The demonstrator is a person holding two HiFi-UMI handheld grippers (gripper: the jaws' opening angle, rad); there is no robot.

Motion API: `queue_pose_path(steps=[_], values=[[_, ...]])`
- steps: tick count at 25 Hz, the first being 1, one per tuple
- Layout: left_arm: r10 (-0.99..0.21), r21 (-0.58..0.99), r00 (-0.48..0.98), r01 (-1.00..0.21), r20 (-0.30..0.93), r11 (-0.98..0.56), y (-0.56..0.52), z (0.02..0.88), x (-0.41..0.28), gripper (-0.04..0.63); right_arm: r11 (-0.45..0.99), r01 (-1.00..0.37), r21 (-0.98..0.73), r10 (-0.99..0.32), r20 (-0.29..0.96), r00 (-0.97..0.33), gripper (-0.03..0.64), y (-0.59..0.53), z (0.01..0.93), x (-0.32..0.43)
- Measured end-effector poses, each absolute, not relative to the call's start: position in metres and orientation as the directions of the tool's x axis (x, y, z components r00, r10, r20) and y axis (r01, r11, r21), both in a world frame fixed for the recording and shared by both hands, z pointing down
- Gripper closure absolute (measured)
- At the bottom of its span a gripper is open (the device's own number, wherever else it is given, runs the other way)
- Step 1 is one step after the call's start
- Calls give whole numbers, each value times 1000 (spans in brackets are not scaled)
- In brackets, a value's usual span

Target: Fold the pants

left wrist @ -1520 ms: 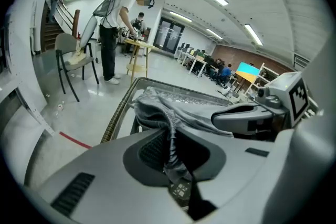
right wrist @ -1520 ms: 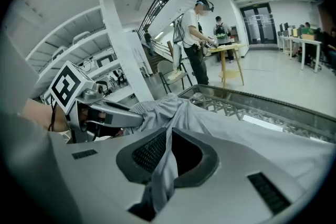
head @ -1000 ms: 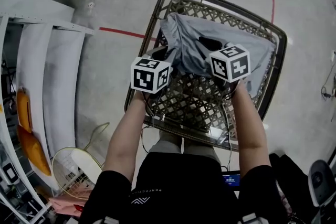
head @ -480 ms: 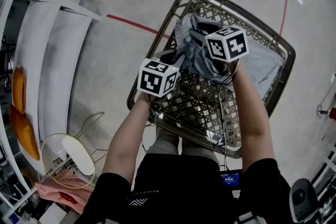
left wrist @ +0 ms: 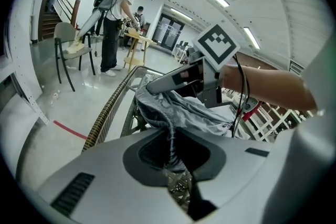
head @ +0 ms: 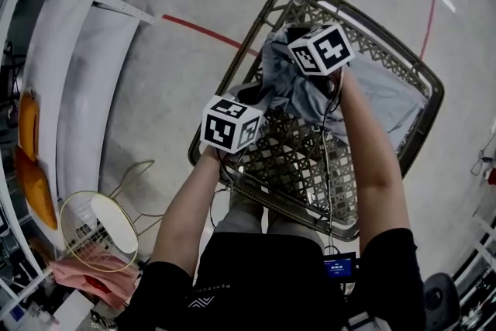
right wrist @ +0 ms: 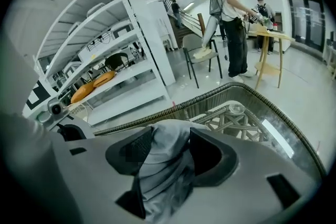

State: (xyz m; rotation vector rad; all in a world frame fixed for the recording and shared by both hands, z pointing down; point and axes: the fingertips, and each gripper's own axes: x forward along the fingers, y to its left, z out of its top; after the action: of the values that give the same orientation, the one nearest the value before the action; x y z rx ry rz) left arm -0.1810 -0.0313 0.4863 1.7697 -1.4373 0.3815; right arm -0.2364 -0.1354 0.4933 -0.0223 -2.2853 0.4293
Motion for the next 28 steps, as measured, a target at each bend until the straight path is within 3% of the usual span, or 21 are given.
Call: queue_pose_path(steps=[6,14,19,23,28], values=[[-674,407,304,-913,674,-5,-33,490,-183,546,956,-96,-278,163,774,-612,408,-134,515,-247],[-680,429,303,-903,668,19,-32,491,-182,545,953,-95,-288,168,761,-626,410,-134,515,-246],[-682,427,292,-903,671,33,-30,489,-182,545,952,-102,-288,156,745,-649,461,-130,511,-241],[-678,408,270,-912,683,48,-38,500,-194,545,953,-101,-285,148,732,-664,559,-138,523,-249],[-684,382,257,-923,682,34,-43,494,-191,545,959,-72,-275,149,701,-697,569,-139,515,-248]])
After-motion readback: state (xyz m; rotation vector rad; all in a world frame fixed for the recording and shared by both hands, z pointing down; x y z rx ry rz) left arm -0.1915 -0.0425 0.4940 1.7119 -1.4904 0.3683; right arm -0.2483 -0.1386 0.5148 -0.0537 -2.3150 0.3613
